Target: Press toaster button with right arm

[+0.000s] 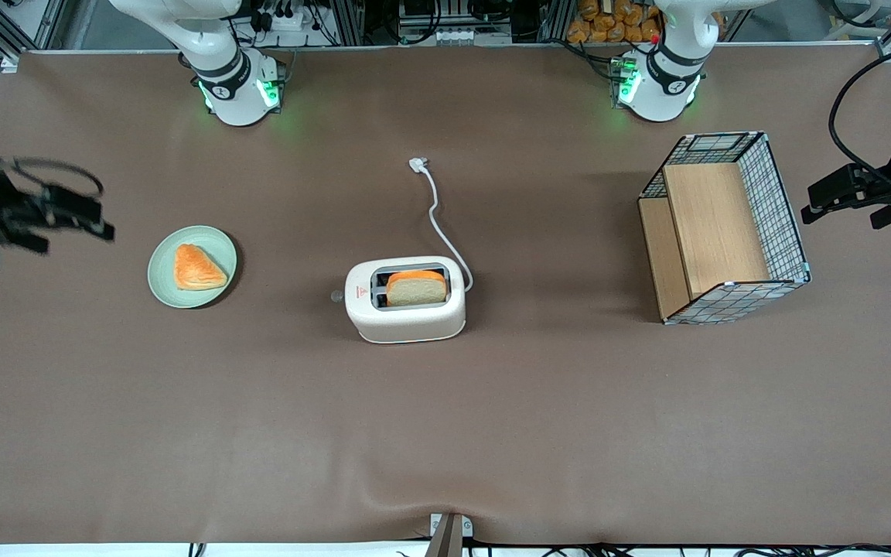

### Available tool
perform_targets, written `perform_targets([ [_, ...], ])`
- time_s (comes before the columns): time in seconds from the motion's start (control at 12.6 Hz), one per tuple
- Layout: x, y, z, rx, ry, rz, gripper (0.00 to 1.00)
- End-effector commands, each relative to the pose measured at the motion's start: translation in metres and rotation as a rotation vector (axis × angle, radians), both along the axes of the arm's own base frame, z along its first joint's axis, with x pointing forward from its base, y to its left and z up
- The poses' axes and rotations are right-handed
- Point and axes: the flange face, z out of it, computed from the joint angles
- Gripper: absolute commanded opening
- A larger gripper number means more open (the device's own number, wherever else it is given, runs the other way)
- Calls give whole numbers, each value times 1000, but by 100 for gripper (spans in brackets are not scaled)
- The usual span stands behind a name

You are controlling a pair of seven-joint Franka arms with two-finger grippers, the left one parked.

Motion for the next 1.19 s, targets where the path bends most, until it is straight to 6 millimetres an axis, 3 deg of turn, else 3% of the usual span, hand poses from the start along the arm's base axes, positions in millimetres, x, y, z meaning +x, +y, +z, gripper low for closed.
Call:
perform_targets([
  [0.0,-48,-8,3,-74,5,-44,100],
  [0.16,-53,-23,7,-84,6,-69,100],
  [0.56,-61,-19,-4,-113,19,-62,100],
  [0.87,-55,-33,-7,-113,12,-74,100],
  [1.11,-52,-32,-9,-112,21,-75,100],
])
